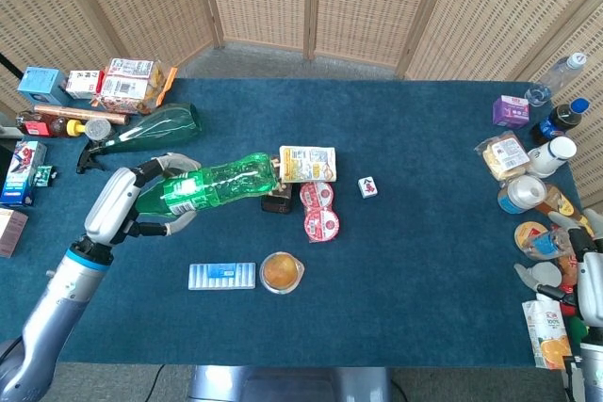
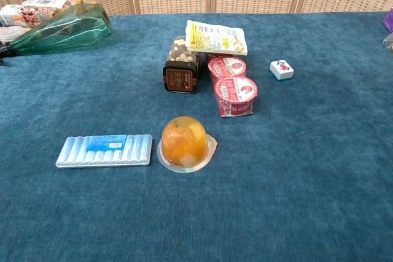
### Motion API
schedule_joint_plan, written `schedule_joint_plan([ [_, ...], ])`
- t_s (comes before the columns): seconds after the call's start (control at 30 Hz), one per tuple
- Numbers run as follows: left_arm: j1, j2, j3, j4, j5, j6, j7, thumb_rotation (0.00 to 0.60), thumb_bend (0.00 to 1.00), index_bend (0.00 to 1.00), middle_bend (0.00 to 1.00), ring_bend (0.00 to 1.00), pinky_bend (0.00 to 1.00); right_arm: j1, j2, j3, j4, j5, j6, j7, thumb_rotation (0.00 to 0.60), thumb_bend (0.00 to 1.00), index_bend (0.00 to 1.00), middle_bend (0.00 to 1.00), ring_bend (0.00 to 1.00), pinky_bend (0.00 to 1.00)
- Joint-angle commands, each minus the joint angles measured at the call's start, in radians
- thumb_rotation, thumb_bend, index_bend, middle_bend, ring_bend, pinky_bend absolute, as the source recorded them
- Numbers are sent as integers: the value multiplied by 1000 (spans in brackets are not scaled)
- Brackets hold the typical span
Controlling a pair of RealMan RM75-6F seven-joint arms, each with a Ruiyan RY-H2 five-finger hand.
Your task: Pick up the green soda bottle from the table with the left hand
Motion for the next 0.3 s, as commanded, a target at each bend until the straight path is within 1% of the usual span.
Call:
schedule_joint_plan([
  [0.03, 3, 5, 1, -4, 3, 4, -5, 600, 698, 654, 766, 881, 763, 2, -3, 0, -1, -1, -1, -3, 472, 192, 196, 266, 42, 0],
  [0.3, 16, 23, 3, -8, 15, 23, -27, 600, 697, 655, 766, 881, 759, 8, -8, 0, -9, 3, -12, -19, 475, 194, 197, 266, 42, 0],
])
